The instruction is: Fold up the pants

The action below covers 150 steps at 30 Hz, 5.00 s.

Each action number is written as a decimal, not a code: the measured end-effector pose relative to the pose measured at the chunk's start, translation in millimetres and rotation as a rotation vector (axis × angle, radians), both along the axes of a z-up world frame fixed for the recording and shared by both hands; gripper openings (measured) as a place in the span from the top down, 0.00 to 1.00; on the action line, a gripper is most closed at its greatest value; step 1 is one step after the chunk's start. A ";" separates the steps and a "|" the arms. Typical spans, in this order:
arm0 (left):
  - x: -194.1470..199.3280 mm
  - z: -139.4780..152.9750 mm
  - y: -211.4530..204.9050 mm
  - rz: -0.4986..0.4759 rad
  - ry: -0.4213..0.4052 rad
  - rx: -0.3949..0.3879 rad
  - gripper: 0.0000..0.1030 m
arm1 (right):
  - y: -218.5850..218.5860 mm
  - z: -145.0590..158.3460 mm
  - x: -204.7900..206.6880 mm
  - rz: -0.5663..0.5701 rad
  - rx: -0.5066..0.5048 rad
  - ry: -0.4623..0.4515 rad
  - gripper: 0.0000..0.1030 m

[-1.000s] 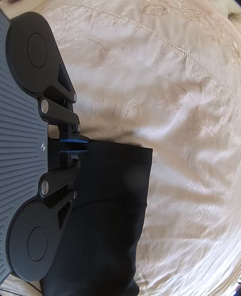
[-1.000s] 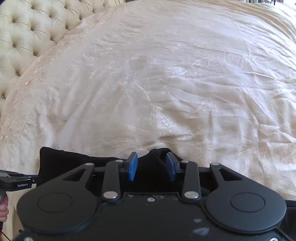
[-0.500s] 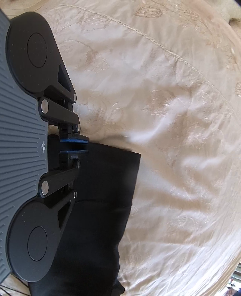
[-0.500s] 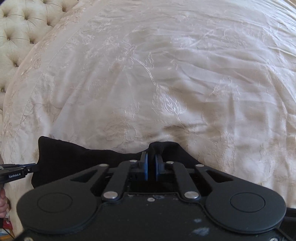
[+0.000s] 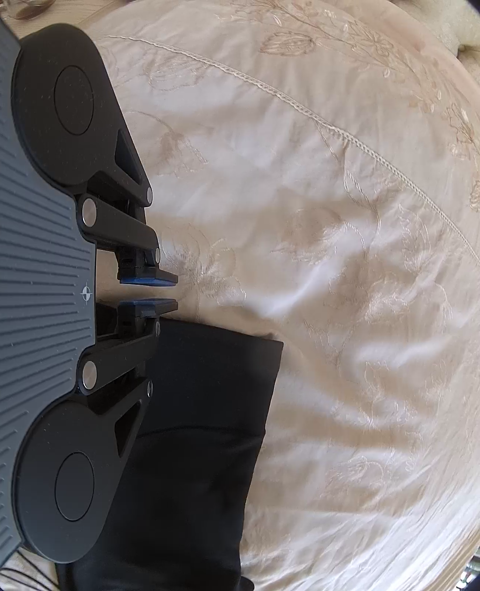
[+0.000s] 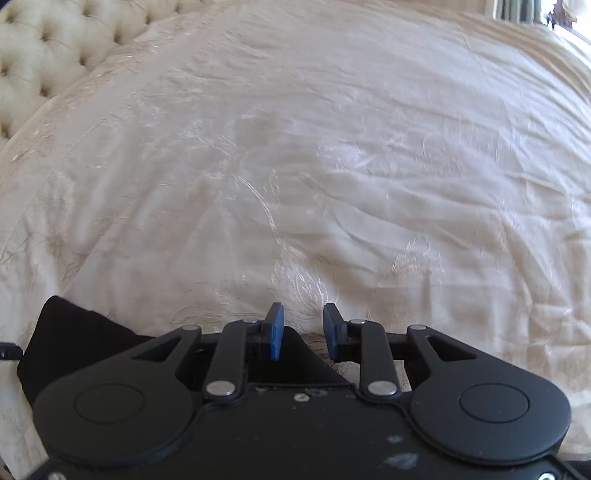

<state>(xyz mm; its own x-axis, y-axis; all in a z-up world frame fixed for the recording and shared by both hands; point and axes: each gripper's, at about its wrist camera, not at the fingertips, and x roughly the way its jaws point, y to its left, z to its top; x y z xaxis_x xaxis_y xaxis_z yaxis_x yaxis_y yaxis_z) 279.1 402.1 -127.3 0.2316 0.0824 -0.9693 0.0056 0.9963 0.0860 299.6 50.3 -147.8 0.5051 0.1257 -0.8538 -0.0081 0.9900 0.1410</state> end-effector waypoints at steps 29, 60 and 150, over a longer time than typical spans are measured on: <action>-19.8 -4.8 -91.4 -0.254 0.055 -0.028 0.77 | 112.5 -18.1 -142.5 0.488 -0.146 0.060 0.97; -52.8 -0.6 -252.1 -0.364 -0.084 -0.060 0.72 | -122.5 11.8 -234.8 -0.361 -0.034 0.075 0.81; -153.0 -70.7 -638.8 -0.732 0.026 -0.052 0.69 | -495.5 -5.6 -359.0 -0.562 0.483 0.062 0.91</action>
